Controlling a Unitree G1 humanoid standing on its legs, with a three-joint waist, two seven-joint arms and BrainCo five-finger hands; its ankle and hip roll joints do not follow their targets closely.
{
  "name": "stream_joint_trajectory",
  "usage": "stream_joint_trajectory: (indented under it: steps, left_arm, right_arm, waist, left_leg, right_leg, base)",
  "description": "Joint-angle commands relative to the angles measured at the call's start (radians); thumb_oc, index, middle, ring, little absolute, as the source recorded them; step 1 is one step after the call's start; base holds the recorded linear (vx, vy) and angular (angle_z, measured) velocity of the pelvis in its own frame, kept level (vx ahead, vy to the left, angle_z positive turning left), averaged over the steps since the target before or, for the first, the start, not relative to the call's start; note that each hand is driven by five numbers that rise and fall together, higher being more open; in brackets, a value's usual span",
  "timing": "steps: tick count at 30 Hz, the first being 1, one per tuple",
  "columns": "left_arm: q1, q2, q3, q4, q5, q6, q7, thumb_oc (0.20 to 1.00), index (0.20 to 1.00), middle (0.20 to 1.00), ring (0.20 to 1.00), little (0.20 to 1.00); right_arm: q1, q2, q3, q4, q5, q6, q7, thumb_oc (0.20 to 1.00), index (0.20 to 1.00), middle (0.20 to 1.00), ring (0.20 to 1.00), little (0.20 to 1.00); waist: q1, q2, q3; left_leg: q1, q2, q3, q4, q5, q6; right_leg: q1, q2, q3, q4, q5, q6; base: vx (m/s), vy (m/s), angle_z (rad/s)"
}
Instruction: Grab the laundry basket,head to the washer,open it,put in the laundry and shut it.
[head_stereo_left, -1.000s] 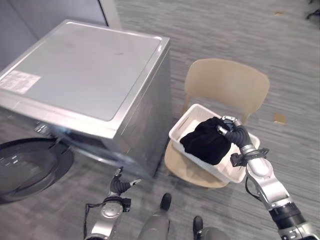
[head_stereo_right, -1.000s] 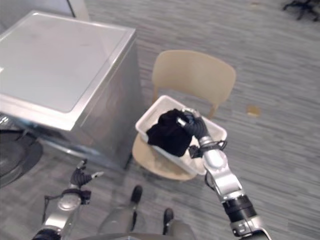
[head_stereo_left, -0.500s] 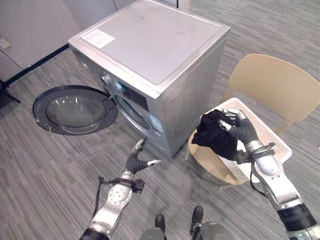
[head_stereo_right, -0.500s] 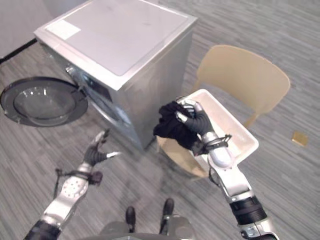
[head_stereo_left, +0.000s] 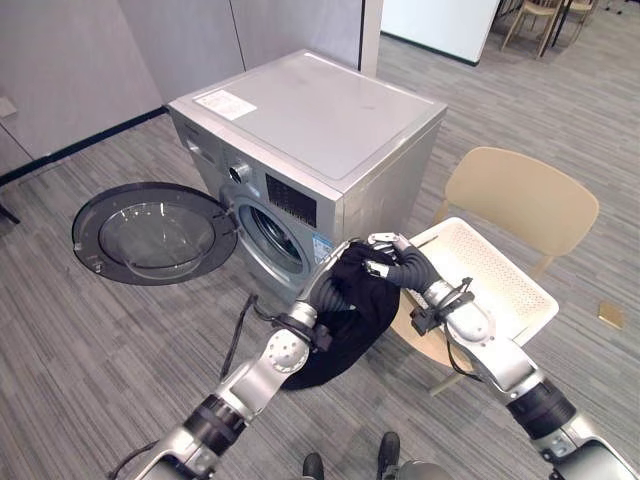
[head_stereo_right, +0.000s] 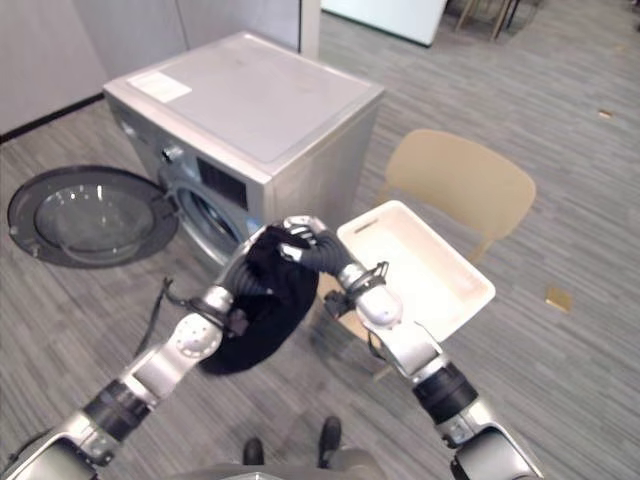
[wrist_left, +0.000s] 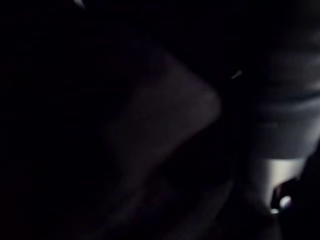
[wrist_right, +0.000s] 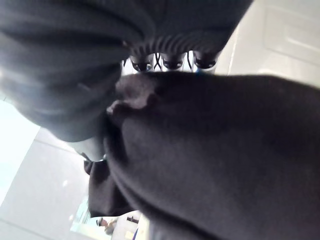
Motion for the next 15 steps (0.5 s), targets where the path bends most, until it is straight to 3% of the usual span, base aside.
stream_joint_trajectory:
  steps: [1,9,11,15]
  left_arm:
    - [-0.042,-0.030,-0.031,0.055,-0.013,-0.017,0.021,1.000,1.000,1.000,1.000,1.000]
    - [0.044,-0.066,-0.051,0.095,-0.073,0.013,-0.002,1.000,1.000,1.000,1.000,1.000]
    - [0.001,-0.100,-0.060,0.111,-0.090,0.013,0.034,0.200,0.200,0.200,0.200,0.200]
    - [-0.052,-0.120,-0.050,0.107,-0.116,0.006,0.080,0.200,0.200,0.200,0.200,0.200]
  right_arm:
    - [-0.158,0.087,-0.032,-0.088,0.082,-0.082,-0.055,0.200,0.200,0.200,0.200,0.200]
    - [-0.270,0.157,0.008,-0.114,0.149,-0.083,-0.091,0.200,0.200,0.200,0.200,0.200]
    - [-0.271,0.203,0.040,-0.121,0.190,-0.100,-0.090,0.200,0.200,0.200,0.200,0.200]
    - [-0.242,0.215,0.065,-0.131,0.209,-0.107,-0.081,0.200,0.200,0.200,0.200,0.200]
  waist:
    - [0.007,-0.058,-0.024]
    - [0.029,-0.070,-0.037]
    - [0.026,-0.072,-0.041]
    - [0.017,-0.068,-0.041]
  left_leg:
    - [-0.013,-0.025,0.007,-0.008,-0.073,0.014]
    - [0.010,-0.022,0.019,-0.008,-0.079,0.016]
    - [0.016,-0.019,0.019,-0.008,-0.080,0.014]
    - [0.018,-0.018,0.018,-0.008,-0.080,0.013]
  right_leg:
    - [0.080,-0.008,0.077,-0.059,-0.053,0.081]
    - [0.106,-0.002,0.092,-0.075,-0.050,0.077]
    - [0.115,0.001,0.093,-0.079,-0.054,0.076]
    - [0.118,0.001,0.093,-0.080,-0.054,0.075]
  base:
    - [0.00,0.006,-0.15]
    - [0.03,-0.005,-0.16]
    - [0.02,-0.011,0.00]
    - [0.00,0.000,0.00]
